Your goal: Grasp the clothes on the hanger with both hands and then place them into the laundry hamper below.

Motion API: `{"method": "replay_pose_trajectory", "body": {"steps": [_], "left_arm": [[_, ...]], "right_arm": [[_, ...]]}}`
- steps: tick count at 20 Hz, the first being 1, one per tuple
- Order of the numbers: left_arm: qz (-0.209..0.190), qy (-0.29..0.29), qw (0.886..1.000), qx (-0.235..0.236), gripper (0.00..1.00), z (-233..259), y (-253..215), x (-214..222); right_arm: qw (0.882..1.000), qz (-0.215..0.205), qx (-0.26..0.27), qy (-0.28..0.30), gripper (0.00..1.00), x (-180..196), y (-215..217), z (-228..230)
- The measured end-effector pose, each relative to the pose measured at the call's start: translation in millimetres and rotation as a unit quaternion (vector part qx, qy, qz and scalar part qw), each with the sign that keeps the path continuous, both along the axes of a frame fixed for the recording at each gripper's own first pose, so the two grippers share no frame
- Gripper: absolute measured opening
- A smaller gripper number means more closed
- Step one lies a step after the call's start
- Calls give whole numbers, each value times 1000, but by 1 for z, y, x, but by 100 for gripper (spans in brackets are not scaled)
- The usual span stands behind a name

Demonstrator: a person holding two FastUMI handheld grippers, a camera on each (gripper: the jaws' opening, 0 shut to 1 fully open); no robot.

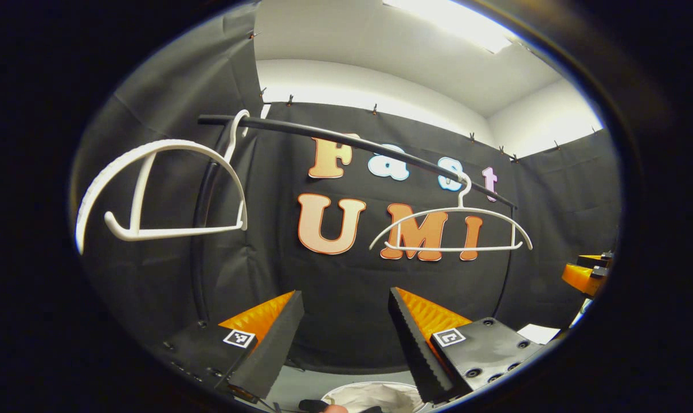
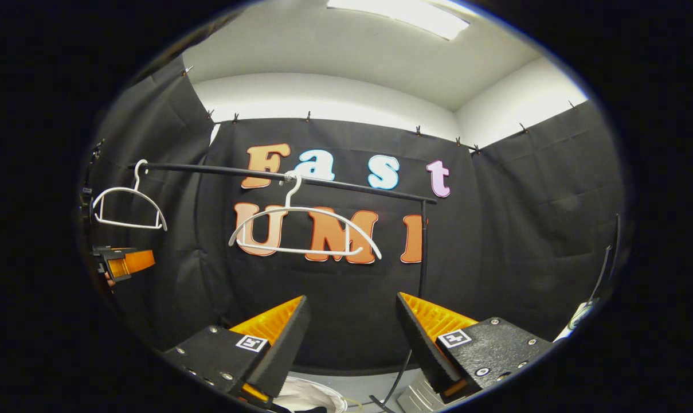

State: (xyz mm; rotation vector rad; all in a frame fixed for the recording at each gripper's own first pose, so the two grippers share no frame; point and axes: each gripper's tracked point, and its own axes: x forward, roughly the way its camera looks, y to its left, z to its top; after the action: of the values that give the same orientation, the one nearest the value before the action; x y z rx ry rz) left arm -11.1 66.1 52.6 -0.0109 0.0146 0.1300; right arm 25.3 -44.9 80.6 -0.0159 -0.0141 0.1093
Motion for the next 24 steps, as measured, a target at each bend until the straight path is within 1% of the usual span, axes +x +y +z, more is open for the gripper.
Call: {"method": "replay_pose_trajectory", "body": {"steps": [1,2,5,19,24], "left_arm": [[-1,-1,1000,1,97,1,-2,1],[-2,-2,1000,0,97,1,-3,0],[-4,0,1000,-1,97,1,-6,3],[-10,-3,1000,16,97,5,-11,3],[-10,-3,1000,14,97,4,-13,2]], "right_arm": [[1000,-1,4,-1,100,0,-1,0],[1000,-2,5,-2,93,0,-4,0],[1000,-9,0,-1,92,2,-8,-1],[1000,1,9,12,92,0,1,-13],[1000,4,11,20,92,0,5,-18]]}}
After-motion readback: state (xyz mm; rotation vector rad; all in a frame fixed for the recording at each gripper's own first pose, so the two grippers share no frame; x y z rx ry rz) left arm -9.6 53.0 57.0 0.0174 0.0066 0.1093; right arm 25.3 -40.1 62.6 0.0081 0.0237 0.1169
